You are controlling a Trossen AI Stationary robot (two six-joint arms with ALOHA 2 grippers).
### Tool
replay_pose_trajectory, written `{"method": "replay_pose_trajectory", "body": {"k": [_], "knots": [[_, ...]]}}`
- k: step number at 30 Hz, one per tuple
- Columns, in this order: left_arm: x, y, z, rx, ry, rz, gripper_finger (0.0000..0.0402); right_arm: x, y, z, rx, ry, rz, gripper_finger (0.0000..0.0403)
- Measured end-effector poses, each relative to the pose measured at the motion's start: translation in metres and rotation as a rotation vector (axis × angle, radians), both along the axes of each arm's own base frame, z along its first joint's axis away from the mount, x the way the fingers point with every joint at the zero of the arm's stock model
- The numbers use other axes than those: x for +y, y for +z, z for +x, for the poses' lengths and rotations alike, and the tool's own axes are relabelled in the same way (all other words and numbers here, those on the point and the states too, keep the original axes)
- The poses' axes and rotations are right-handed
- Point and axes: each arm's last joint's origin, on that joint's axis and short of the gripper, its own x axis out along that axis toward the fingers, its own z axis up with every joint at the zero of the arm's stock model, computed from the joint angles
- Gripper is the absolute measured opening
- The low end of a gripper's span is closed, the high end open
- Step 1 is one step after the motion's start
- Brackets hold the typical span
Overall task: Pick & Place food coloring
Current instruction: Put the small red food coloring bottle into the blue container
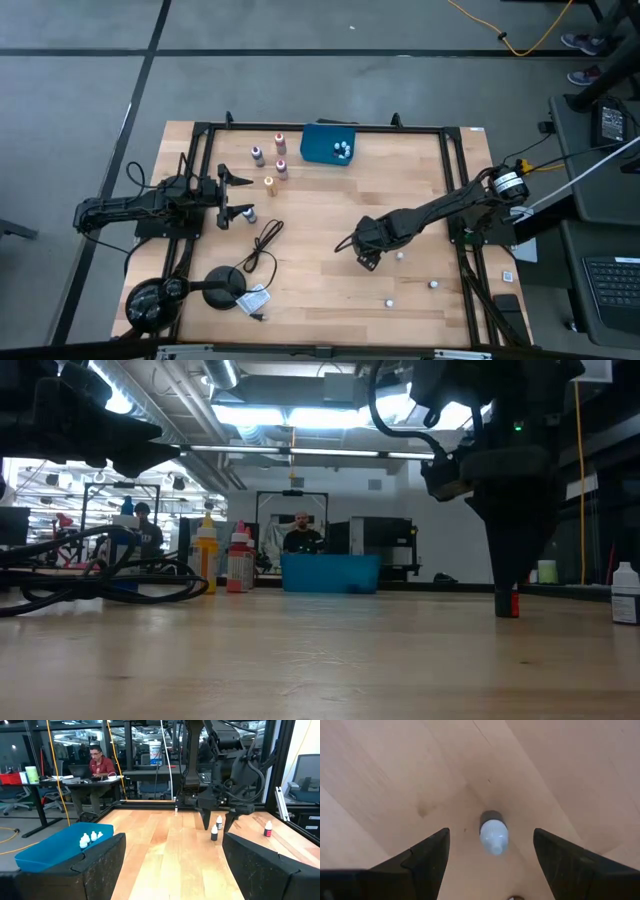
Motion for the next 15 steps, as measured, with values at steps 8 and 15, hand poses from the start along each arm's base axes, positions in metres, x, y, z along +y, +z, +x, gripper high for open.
{"method": "replay_pose_trajectory", "body": {"k": [8, 15], "knots": [[0.0, -0.0001, 0.0, 0.0, 0.0, 0.0, 0.0329, 0.0001, 0.0001, 0.0009, -0.01, 0.02, -0.007, 0.0282], [0.0, 0.0, 0.0, 0.0, 0.0, 0.0, 0.0328, -0.0006, 0.0, 0.0011, -0.009, 0.019, -0.007, 0.0232]]}}
